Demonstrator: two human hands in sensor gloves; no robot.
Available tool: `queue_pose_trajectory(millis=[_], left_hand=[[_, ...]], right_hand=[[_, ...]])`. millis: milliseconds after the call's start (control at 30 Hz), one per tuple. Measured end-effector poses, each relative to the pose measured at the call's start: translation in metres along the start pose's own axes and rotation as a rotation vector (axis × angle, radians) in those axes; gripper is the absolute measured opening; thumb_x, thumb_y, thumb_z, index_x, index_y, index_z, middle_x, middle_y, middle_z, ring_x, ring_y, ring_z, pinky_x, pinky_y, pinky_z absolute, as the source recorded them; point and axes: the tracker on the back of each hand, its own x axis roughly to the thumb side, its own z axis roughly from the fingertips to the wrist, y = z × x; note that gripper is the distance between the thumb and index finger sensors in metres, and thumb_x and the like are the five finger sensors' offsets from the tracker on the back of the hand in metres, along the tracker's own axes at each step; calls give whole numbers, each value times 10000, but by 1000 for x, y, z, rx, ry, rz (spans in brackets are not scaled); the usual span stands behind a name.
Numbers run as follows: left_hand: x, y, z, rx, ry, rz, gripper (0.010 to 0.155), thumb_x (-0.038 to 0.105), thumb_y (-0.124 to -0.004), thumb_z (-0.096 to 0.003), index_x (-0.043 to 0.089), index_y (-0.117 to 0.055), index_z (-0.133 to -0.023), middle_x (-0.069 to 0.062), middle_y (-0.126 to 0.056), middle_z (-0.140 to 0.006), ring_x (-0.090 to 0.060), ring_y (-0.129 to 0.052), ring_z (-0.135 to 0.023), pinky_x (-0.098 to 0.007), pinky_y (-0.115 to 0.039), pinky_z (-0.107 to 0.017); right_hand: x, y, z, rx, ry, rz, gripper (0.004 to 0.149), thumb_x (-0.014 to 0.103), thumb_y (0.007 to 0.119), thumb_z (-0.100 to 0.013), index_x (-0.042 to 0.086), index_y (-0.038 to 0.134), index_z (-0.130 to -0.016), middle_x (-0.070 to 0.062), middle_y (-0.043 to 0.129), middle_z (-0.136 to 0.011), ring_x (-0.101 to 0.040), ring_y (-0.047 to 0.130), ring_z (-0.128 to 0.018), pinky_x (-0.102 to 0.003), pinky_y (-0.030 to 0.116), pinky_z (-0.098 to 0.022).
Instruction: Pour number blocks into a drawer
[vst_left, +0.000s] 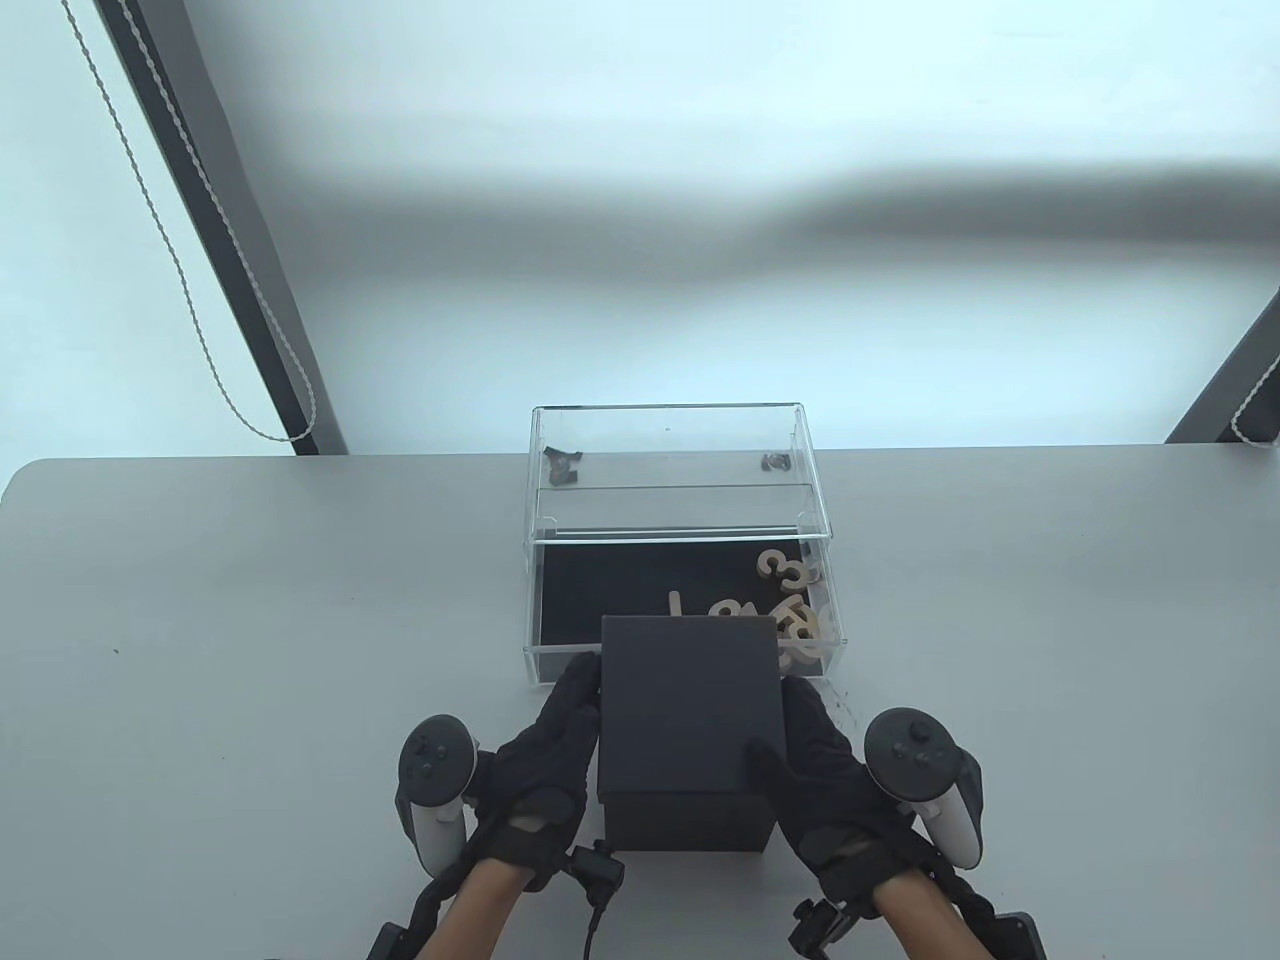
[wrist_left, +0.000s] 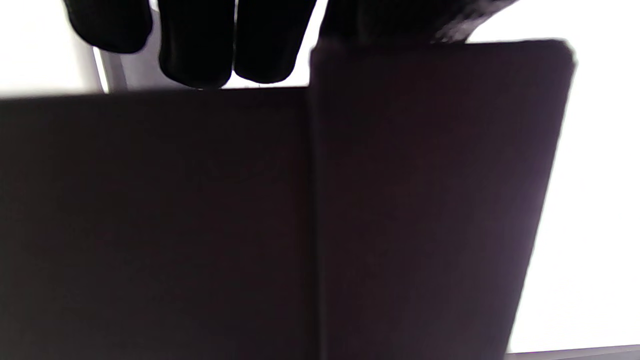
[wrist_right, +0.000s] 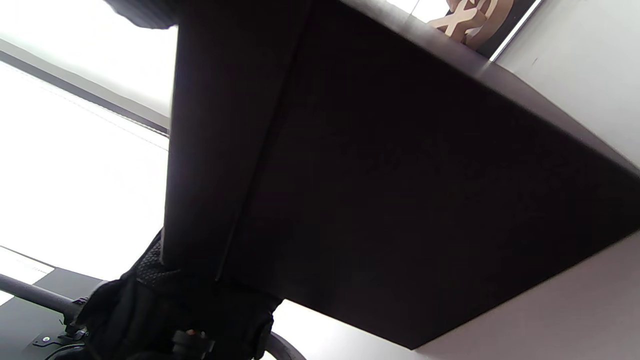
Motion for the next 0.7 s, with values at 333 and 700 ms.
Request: queue_pose_trajectory(millis=[333, 700], left_hand=[[-9, -1, 0, -15, 58, 4, 614, 475, -620, -499, 313, -503, -1079, -154, -517, -1174, -460, -594, -1020, -671, -518, -702], [-9, -1, 1, -19, 74, 5, 612, 474, -624, -499, 307, -510, -1076, -154, -507, -1176, -466, -581, -1023, -675, -511, -702]], right_hand=[[-8, 2, -3, 25, 51, -8, 925, 670, 562, -447, 111, 92, -1017, -222, 98, -1110, -535, 180, -1004, -740, 273, -675], [-6, 2, -2, 39, 68, -29, 927, 670, 564, -446, 98, 109, -1016, -232, 130, -1111, -541, 207, -1001, -739, 292, -674]])
